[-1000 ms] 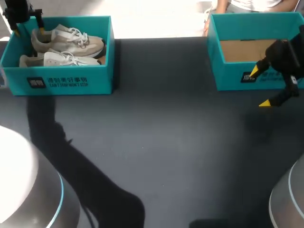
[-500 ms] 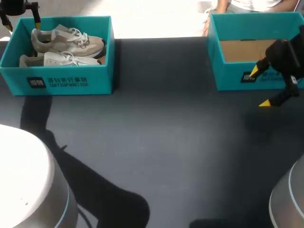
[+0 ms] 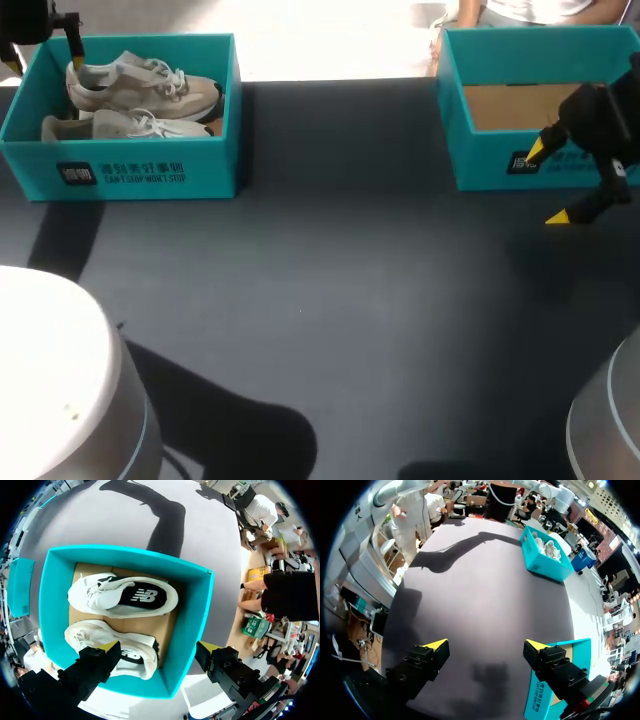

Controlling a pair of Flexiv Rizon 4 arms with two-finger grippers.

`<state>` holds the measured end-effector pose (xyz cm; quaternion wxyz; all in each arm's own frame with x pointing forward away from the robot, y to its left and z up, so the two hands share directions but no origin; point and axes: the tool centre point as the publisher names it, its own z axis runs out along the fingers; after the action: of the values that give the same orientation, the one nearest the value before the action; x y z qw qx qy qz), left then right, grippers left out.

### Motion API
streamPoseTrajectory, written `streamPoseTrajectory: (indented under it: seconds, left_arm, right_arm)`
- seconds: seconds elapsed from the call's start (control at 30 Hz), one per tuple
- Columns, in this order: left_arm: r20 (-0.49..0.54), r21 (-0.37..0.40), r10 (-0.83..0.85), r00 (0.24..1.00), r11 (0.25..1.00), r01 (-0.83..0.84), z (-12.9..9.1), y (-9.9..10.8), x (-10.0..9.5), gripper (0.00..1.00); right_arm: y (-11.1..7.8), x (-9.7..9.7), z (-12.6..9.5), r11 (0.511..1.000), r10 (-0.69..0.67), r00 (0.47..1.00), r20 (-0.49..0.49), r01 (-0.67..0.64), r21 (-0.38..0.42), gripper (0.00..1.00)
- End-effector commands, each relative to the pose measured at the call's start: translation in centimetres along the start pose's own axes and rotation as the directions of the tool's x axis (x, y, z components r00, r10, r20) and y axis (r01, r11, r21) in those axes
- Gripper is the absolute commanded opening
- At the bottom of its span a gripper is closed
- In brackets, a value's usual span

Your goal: Take the shoe out of the shoebox, open the shoe tongue, remove and reinsert the insole, then place the shoe into the shoebox

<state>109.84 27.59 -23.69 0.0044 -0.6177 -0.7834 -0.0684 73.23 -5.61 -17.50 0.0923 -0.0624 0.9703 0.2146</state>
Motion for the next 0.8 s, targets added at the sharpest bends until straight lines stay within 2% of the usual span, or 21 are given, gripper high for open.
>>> streamPoseTrajectory:
  seconds: [0.03,0.17,0.4,0.8]
  left_arm:
    - [-0.049,-0.016,0.01,0.999,1.0,-0.011,0.2,-1.9,0.0,1.0]
    - [-0.068,-0.025,0.001,0.998,1.0,-0.003,0.0,-4.3,0.9,1.0]
    - [-0.096,-0.025,-0.001,0.995,1.0,-0.002,-0.7,-7.0,2.6,1.0]
    - [-0.121,-0.029,0.016,0.993,0.999,-0.02,-0.7,-7.3,2.7,1.0]
  right_arm:
    - [0.1,-0.1,0.1,1.0,0.001,1.0,-0.003,-0.001,0.003,1.0]
    - [0.1,-0.1,0.1,1.0,0.001,1.0,-0.003,-0.001,0.003,1.0]
    - [0.1,-0.1,0.1,1.0,0.001,1.0,-0.003,-0.001,0.003,1.0]
    - [0.1,-0.1,0.1,1.0,0.001,1.0,-0.003,-0.001,0.003,1.0]
